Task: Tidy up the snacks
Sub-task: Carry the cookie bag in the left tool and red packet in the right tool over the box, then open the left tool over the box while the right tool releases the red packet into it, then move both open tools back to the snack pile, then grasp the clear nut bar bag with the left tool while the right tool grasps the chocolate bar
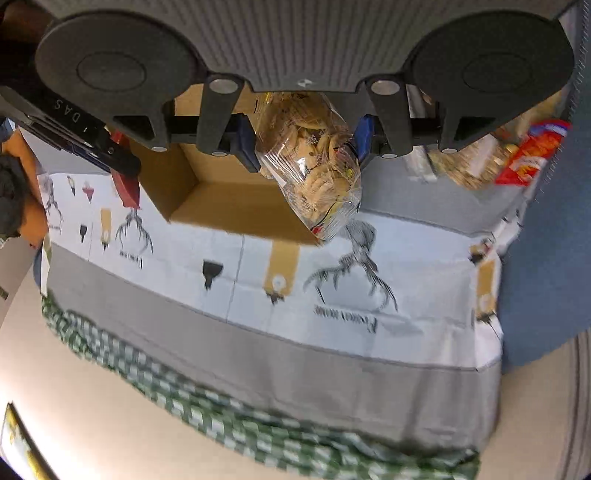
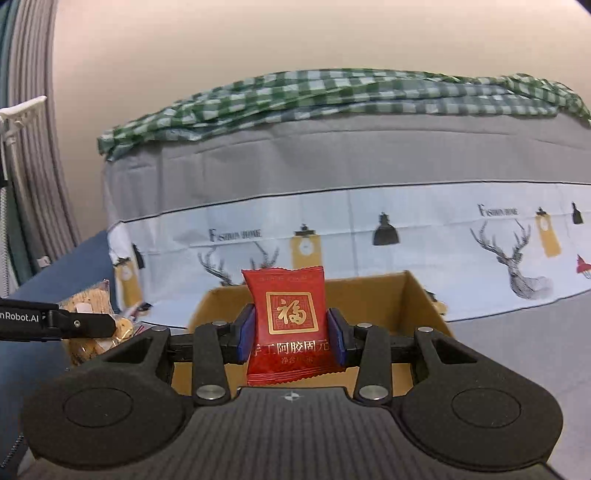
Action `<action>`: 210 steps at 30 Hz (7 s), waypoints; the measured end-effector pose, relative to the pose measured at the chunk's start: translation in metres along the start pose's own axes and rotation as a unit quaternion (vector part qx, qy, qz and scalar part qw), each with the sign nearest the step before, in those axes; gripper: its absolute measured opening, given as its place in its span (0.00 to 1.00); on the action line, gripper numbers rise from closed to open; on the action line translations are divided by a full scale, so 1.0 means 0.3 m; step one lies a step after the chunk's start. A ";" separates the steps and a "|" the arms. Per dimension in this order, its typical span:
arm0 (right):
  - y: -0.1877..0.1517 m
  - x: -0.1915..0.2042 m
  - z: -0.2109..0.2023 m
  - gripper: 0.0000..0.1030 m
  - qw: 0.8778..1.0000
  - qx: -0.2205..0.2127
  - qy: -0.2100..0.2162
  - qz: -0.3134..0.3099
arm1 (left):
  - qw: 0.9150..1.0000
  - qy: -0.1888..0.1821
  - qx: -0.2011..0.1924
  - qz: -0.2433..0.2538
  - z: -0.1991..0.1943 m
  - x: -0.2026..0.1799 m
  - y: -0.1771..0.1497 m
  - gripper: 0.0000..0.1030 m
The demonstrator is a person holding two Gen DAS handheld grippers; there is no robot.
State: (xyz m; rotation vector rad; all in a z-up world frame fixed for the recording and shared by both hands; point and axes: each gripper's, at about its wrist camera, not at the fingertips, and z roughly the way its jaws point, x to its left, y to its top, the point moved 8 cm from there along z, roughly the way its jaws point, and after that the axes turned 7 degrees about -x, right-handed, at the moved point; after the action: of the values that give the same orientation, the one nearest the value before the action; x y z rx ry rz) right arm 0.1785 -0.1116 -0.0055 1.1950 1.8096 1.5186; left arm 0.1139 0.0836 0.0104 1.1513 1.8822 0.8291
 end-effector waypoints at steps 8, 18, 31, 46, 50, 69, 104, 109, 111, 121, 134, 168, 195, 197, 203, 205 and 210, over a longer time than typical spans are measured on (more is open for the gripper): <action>-0.007 -0.127 -0.007 0.41 0.999 0.005 -0.033 0.035 | 0.998 -0.057 -0.016 0.029 0.060 -0.098 -0.091 0.55; -0.023 -0.170 -0.003 0.41 0.998 0.012 -0.046 0.036 | 0.997 -0.078 -0.007 0.015 0.111 -0.119 -0.106 0.55; -0.025 -0.155 0.001 0.41 0.998 0.016 -0.043 0.031 | 0.992 -0.118 -0.017 0.027 0.078 -0.185 -0.123 0.55; -0.028 -0.154 0.002 0.41 0.998 0.016 -0.045 0.029 | 0.990 -0.134 -0.015 0.036 0.071 -0.218 -0.142 0.55; -0.028 -0.156 0.001 0.41 0.998 0.016 -0.045 0.031 | 0.990 -0.135 -0.014 0.037 0.074 -0.219 -0.143 0.55; -0.028 -0.153 -0.003 0.41 0.998 0.017 -0.046 0.029 | 0.989 -0.142 -0.013 0.042 0.075 -0.234 -0.147 0.55; -0.034 -0.177 0.004 0.47 0.997 0.017 -0.063 0.045 | 0.984 -0.166 -0.007 0.066 0.082 -0.273 -0.173 0.73; -0.040 -0.194 0.012 0.52 0.995 0.020 -0.072 0.061 | 0.986 -0.161 -0.017 0.044 0.075 -0.241 -0.154 0.68; -0.043 -0.191 0.012 0.53 0.995 0.022 -0.072 0.065 | 0.987 -0.158 -0.017 0.035 0.075 -0.222 -0.151 0.65; -0.055 -0.074 0.038 0.53 0.997 0.023 -0.052 0.053 | 0.985 -0.165 -0.033 0.046 -0.006 -0.159 -0.128 0.50; -0.084 0.220 0.030 0.53 0.999 0.016 0.015 0.040 | 0.991 -0.125 -0.037 -0.004 0.013 0.187 0.059 0.50; -0.532 0.769 0.238 0.63 0.974 0.165 0.134 -0.077 | 0.992 0.079 0.096 0.035 0.331 0.645 -0.122 0.99; -0.576 0.785 0.261 0.40 0.969 0.181 0.136 -0.100 | 0.990 0.087 0.115 0.006 0.359 0.664 -0.124 0.77; -0.570 0.790 0.257 0.40 0.969 0.181 0.138 -0.100 | 0.987 0.089 0.130 -0.035 0.336 0.694 -0.122 0.77; -0.587 0.792 0.255 0.41 0.964 0.206 0.136 -0.097 | 0.978 0.083 0.160 -0.102 0.312 0.750 -0.138 0.68; -0.595 0.792 0.257 0.42 0.964 0.209 0.134 -0.096 | 0.977 0.078 0.156 -0.121 0.310 0.760 -0.132 0.68; -0.600 0.787 0.258 0.44 0.965 0.209 0.134 -0.090 | 0.982 0.070 0.140 -0.110 0.316 0.740 -0.108 0.82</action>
State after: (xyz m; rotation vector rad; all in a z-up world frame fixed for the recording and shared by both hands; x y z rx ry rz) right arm 0.0684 0.1305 -0.1584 0.9985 2.4380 1.2810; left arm 0.1149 0.2870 -0.1236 1.0427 2.2511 0.5467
